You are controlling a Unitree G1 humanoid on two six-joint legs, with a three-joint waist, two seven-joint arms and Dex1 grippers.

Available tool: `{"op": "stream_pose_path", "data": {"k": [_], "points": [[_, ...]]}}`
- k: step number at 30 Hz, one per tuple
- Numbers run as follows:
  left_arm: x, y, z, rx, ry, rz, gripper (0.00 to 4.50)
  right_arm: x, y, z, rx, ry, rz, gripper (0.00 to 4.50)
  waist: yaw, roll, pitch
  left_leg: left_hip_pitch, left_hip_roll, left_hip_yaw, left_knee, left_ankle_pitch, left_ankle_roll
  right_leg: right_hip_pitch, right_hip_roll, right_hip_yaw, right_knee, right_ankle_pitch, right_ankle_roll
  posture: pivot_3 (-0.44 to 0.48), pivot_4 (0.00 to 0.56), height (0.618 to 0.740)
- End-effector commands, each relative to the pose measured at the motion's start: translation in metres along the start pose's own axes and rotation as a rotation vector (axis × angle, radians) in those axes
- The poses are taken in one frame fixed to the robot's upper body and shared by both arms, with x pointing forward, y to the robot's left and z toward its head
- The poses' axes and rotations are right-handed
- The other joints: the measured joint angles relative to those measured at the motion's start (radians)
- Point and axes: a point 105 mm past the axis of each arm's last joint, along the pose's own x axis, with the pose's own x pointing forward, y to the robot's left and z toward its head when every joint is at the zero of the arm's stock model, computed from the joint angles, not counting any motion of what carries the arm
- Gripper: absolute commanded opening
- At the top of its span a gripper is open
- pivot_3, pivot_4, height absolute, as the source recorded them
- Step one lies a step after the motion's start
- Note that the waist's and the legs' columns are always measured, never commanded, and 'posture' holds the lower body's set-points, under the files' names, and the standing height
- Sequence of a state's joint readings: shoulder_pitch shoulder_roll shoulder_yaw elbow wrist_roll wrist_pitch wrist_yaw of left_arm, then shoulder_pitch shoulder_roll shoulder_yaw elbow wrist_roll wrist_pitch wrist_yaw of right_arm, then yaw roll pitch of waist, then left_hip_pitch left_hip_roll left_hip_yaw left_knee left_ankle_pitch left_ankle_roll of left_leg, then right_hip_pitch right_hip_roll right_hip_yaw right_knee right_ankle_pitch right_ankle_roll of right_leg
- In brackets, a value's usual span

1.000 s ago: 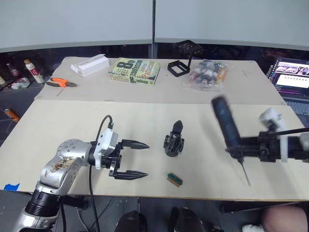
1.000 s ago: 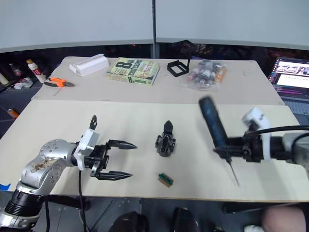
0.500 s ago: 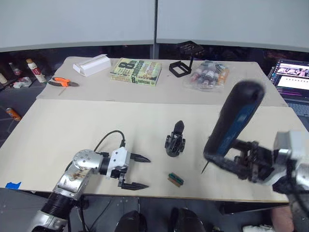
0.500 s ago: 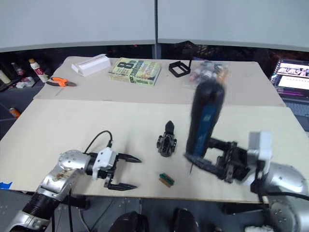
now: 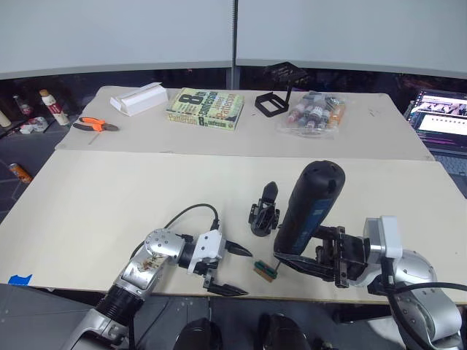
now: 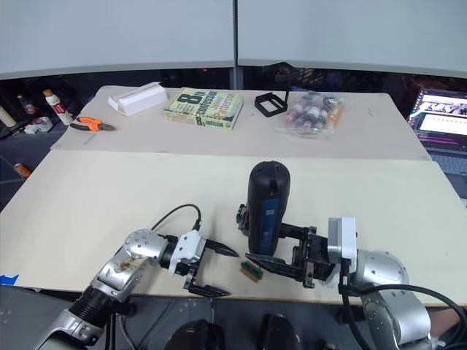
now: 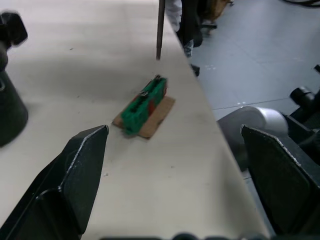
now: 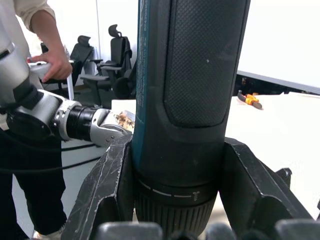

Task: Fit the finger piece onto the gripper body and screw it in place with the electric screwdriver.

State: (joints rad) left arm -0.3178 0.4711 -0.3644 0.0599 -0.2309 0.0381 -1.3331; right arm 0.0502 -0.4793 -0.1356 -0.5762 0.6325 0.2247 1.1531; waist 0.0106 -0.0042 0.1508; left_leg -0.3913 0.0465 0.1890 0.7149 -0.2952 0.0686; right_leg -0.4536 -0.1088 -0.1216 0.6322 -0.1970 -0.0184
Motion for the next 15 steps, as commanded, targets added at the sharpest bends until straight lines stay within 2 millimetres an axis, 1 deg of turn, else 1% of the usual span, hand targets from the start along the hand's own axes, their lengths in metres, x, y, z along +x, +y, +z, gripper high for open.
{"op": "stream_pose_path", "data": {"k": [1, 8, 15], "points": [[0.0016, 0.0051, 0.0031, 0.025, -0.001, 0.031, 4.5, 0.0023, 0.001, 0.0092, -0.073, -0.032, 0.028, 1.93, 0.0, 0.0, 0.0, 0.0, 0.0, 0.0, 0.0, 0.0, 0.0, 0.0, 0.0, 0.0, 0.0, 0.0, 0.0, 0.0, 0.15, 0.74], [0.0043, 0.0037, 0.0008, 0.014, -0.001, 0.041, 4.5, 0.0013, 0.0015, 0.0045, -0.082, -0.025, 0.033, 1.93, 0.0, 0.0, 0.0, 0.0, 0.0, 0.0, 0.0, 0.0, 0.0, 0.0, 0.0, 0.0, 0.0, 0.0, 0.0, 0.0, 0.15, 0.74], [0.005, 0.002, -0.0001, 0.006, 0.0, 0.036, 4.5, -0.0003, 0.0021, 0.0069, -0.085, -0.029, 0.033, 1.93, 0.001, 0.0, 0.0, 0.0, 0.0, 0.0, 0.0, 0.0, 0.0, 0.0, 0.0, 0.0, 0.0, 0.0, 0.0, 0.0, 0.15, 0.74]]}}
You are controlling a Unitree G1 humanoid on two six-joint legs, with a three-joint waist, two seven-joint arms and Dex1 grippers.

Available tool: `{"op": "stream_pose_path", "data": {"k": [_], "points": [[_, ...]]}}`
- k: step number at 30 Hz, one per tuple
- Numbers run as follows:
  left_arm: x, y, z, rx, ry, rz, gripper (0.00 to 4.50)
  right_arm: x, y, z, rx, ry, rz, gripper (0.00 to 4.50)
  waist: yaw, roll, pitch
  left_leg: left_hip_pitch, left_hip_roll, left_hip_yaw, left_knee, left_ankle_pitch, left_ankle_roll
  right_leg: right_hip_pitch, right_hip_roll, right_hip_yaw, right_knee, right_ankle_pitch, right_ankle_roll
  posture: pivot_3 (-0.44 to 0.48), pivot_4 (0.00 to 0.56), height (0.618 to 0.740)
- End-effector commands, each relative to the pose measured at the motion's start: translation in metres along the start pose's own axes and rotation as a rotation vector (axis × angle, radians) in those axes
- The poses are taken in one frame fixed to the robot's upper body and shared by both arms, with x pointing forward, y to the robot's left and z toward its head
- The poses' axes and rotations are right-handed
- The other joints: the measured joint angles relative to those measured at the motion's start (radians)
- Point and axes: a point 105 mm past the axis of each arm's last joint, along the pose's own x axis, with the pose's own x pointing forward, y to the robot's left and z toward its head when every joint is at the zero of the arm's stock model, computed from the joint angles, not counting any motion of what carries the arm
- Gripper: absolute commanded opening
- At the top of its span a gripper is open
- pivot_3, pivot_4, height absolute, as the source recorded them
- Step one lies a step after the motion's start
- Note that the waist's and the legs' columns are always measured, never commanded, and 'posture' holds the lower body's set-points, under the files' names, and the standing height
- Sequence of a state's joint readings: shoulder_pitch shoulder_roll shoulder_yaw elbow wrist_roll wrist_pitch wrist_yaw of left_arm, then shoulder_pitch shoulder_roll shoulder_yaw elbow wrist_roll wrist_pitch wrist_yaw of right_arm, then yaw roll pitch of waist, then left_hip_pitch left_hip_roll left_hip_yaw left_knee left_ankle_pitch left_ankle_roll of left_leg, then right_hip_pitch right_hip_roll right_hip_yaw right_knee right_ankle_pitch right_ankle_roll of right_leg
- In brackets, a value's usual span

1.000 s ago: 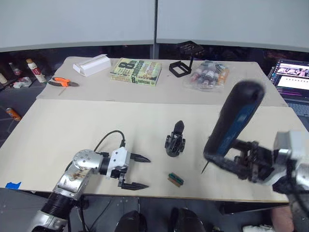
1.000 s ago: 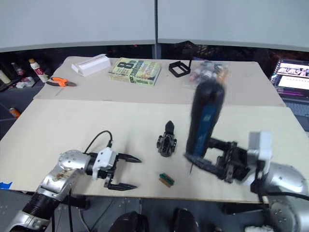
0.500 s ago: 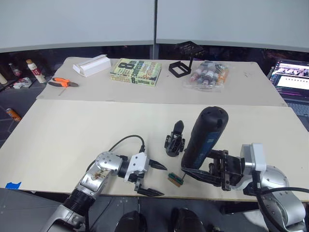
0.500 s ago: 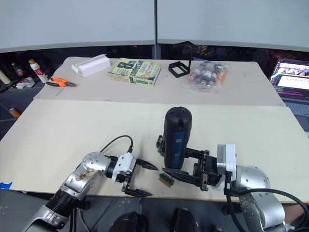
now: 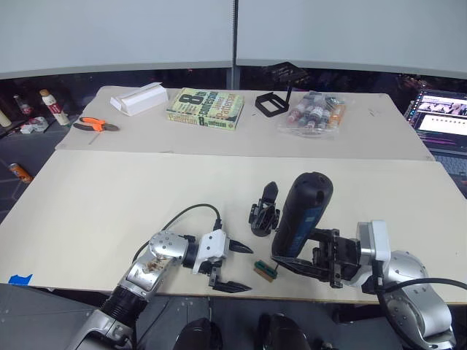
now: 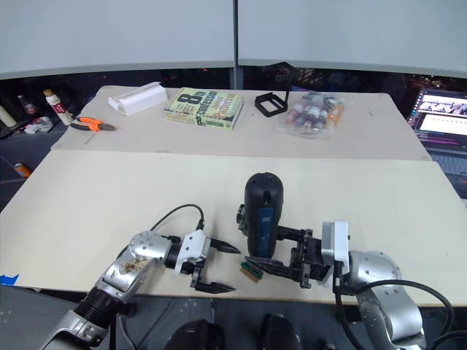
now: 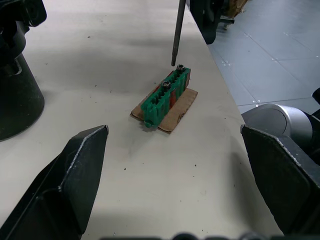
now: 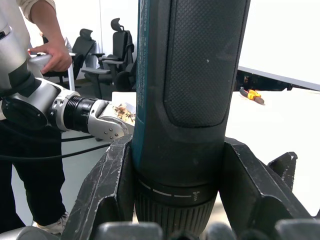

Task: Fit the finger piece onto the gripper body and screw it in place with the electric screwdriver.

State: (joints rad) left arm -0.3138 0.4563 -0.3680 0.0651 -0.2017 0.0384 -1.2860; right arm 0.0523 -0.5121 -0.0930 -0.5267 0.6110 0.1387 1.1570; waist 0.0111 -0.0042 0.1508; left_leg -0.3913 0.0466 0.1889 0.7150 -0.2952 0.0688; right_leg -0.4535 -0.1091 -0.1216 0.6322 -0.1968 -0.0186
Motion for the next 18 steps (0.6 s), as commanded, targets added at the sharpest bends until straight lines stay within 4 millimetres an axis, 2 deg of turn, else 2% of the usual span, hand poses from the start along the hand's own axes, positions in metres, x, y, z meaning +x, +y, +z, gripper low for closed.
{"op": "stream_pose_path", "data": {"k": [1, 18], "points": [[0.0017, -0.0029, 0.003, 0.006, -0.017, -0.011, 4.5, 0.0005, 0.0016, 0.0156, -0.063, -0.051, 0.015, 1.93, 0.0, 0.0, 0.0, 0.0, 0.0, 0.0, 0.0, 0.0, 0.0, 0.0, 0.0, 0.0, 0.0, 0.0, 0.0, 0.0, 0.15, 0.74], [0.0044, -0.0059, 0.0036, -0.007, -0.022, -0.018, 4.5, 0.0029, 0.001, 0.021, -0.047, -0.059, 0.02, 1.93, 0.0, 0.0, 0.0, 0.0, 0.0, 0.0, 0.0, 0.0, 0.0, 0.0, 0.0, 0.0, 0.0, 0.0, 0.0, 0.0, 0.15, 0.74]]}}
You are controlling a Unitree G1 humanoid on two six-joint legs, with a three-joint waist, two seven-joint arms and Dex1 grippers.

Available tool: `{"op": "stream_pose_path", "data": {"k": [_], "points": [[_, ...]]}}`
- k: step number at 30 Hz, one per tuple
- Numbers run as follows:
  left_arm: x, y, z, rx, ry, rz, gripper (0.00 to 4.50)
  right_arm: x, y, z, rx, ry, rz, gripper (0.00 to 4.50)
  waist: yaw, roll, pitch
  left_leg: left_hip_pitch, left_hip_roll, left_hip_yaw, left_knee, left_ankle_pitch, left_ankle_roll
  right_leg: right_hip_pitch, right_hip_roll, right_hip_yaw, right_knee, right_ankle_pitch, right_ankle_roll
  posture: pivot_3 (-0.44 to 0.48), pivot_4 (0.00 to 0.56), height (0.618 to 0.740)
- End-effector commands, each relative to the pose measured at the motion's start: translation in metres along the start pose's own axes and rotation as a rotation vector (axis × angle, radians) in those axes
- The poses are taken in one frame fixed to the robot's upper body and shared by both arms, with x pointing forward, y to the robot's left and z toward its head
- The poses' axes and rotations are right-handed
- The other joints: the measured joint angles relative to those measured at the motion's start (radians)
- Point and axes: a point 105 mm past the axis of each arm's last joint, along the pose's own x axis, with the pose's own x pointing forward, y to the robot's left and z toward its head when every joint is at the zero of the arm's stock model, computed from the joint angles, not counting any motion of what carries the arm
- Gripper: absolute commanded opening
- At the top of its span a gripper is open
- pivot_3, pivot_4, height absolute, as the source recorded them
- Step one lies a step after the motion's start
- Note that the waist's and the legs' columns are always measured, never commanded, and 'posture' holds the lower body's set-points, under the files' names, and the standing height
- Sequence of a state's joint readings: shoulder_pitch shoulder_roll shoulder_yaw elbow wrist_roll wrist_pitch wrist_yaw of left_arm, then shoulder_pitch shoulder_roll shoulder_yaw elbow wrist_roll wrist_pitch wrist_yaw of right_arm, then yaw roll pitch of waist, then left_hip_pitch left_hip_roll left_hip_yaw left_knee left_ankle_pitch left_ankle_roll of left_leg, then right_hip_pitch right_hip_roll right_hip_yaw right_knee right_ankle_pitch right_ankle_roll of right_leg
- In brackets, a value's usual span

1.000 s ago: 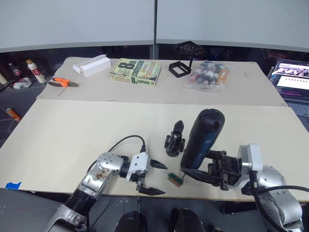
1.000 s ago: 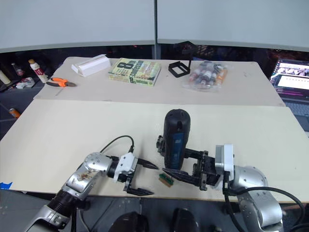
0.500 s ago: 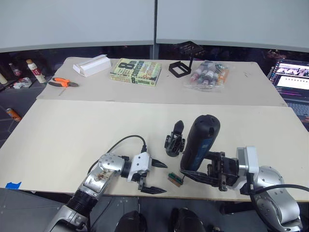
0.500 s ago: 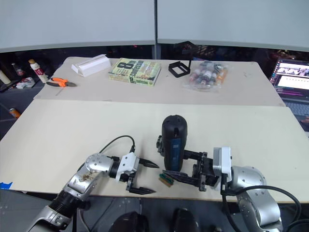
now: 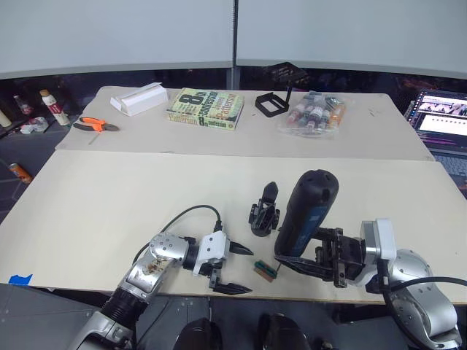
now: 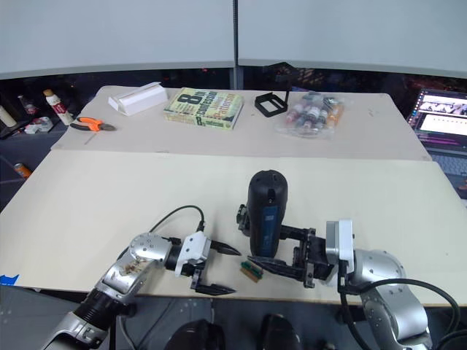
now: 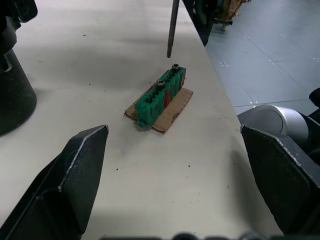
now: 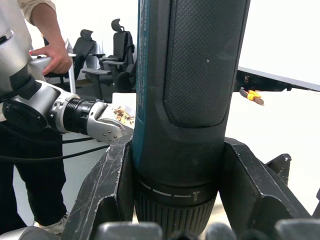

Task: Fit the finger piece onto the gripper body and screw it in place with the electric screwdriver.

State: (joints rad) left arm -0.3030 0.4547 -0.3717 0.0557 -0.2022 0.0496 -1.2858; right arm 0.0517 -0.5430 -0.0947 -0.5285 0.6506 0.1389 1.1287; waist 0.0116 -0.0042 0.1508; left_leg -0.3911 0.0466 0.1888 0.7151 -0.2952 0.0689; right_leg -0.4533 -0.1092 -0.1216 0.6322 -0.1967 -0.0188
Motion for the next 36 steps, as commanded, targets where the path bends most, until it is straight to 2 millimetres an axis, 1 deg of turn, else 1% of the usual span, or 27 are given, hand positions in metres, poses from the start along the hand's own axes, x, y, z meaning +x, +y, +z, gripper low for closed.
{"op": "stream_pose_path", "data": {"k": [1, 11, 23, 36], "points": [[0.0028, -0.0029, 0.0046, 0.006, -0.02, -0.012, 4.5, 0.0051, 0.0038, 0.0172, -0.053, -0.052, 0.034, 1.93, 0.0, 0.0, 0.0, 0.0, 0.0, 0.0, 0.0, 0.0, 0.0, 0.0, 0.0, 0.0, 0.0, 0.0, 0.0, 0.0, 0.15, 0.74], [0.0016, -0.0018, 0.0046, 0.006, -0.015, -0.015, 4.5, 0.0102, 0.0053, 0.0161, -0.043, -0.045, 0.05, 1.93, 0.0, 0.0, 0.0, 0.0, 0.0, 0.0, 0.0, 0.0, 0.0, 0.0, 0.0, 0.0, 0.0, 0.0, 0.0, 0.0, 0.15, 0.74], [0.0028, -0.0044, 0.0044, -0.003, -0.019, -0.019, 4.5, 0.0107, 0.0074, 0.0182, -0.027, -0.04, 0.057, 1.93, 0.0, 0.0, 0.0, 0.0, 0.0, 0.0, 0.0, 0.0, 0.0, 0.0, 0.0, 0.0, 0.0, 0.0, 0.0, 0.0, 0.15, 0.74], [0.0039, -0.006, 0.0043, -0.006, -0.023, -0.02, 4.5, 0.0107, 0.0053, 0.0154, -0.027, -0.031, 0.054, 1.93, 0.0, 0.0, 0.0, 0.0, 0.0, 0.0, 0.0, 0.0, 0.0, 0.0, 0.0, 0.0, 0.0, 0.0, 0.0, 0.0, 0.15, 0.74]]}}
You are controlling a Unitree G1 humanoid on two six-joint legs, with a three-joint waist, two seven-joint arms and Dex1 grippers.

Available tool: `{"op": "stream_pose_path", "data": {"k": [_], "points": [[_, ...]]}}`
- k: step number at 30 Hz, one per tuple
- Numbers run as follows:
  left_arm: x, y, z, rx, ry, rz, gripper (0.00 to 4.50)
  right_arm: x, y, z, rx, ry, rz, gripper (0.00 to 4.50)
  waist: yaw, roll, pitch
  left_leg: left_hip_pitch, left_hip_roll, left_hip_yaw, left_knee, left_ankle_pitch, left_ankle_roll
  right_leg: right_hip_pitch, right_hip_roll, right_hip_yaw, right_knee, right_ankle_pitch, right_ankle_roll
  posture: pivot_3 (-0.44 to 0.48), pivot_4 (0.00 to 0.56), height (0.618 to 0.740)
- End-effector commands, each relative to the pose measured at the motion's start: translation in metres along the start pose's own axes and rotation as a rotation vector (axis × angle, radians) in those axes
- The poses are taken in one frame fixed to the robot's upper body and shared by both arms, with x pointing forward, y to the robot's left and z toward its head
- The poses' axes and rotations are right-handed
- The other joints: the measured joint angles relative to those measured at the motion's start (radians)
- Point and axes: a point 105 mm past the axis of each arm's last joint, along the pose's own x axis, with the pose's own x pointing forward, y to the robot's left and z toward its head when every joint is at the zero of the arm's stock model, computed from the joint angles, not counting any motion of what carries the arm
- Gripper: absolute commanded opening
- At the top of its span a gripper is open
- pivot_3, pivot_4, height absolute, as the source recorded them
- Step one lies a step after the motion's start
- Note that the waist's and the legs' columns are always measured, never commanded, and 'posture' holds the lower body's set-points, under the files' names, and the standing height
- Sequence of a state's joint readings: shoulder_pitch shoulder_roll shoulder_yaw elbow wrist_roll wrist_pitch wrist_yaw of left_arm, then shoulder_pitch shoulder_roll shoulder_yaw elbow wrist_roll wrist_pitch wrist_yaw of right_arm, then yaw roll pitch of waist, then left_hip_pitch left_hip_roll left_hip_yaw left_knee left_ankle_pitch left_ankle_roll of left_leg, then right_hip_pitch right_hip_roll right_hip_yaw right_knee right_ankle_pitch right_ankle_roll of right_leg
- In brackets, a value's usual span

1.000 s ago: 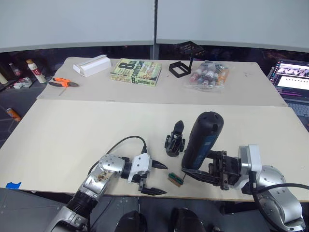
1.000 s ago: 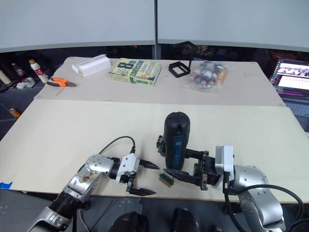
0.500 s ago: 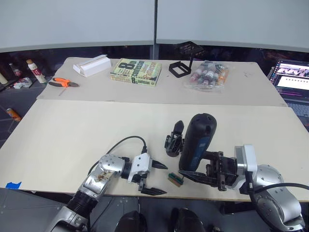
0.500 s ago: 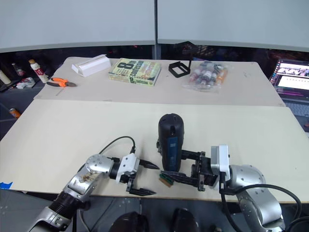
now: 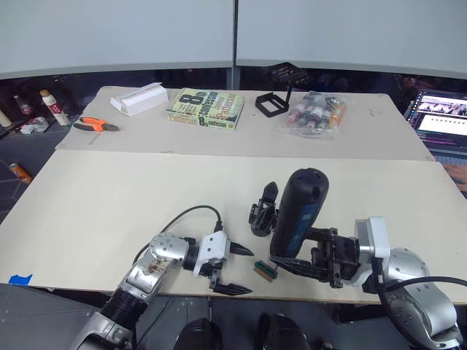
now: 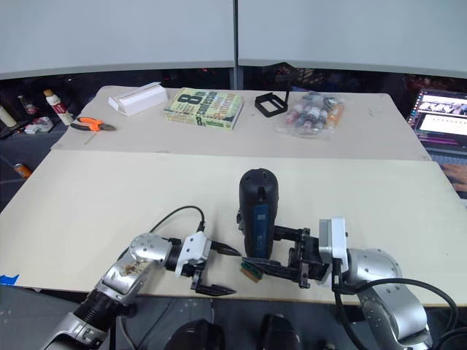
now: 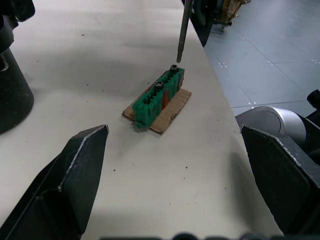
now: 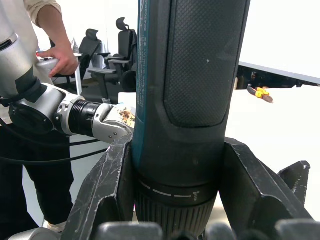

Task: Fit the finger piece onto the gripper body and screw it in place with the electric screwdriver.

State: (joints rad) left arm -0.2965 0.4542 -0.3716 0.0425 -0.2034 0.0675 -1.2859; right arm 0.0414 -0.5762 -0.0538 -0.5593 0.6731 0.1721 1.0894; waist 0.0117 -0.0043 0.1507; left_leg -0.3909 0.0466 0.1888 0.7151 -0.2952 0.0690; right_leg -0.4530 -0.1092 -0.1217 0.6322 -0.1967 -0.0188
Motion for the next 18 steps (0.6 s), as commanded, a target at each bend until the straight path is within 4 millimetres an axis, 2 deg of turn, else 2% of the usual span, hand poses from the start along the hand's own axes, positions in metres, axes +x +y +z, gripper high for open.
{"op": "stream_pose_path", "data": {"k": [1, 18], "points": [[0.0032, -0.0044, 0.0041, 0.005, -0.023, -0.017, 4.5, 0.0031, 0.0014, 0.014, -0.056, -0.038, 0.027, 1.93, 0.0, 0.0, 0.0, 0.0, 0.0, 0.0, 0.0, 0.0, 0.0, 0.0, 0.0, 0.0, 0.0, 0.0, 0.0, 0.0, 0.15, 0.74], [0.0024, -0.0038, 0.0048, 0.006, -0.023, -0.017, 4.5, 0.0024, 0.0005, 0.0083, -0.041, -0.015, 0.026, 1.93, 0.0, 0.0, 0.0, 0.0, 0.0, 0.0, 0.0, 0.0, 0.0, 0.0, 0.0, 0.0, 0.0, 0.0, 0.0, 0.0, 0.15, 0.74]]}}
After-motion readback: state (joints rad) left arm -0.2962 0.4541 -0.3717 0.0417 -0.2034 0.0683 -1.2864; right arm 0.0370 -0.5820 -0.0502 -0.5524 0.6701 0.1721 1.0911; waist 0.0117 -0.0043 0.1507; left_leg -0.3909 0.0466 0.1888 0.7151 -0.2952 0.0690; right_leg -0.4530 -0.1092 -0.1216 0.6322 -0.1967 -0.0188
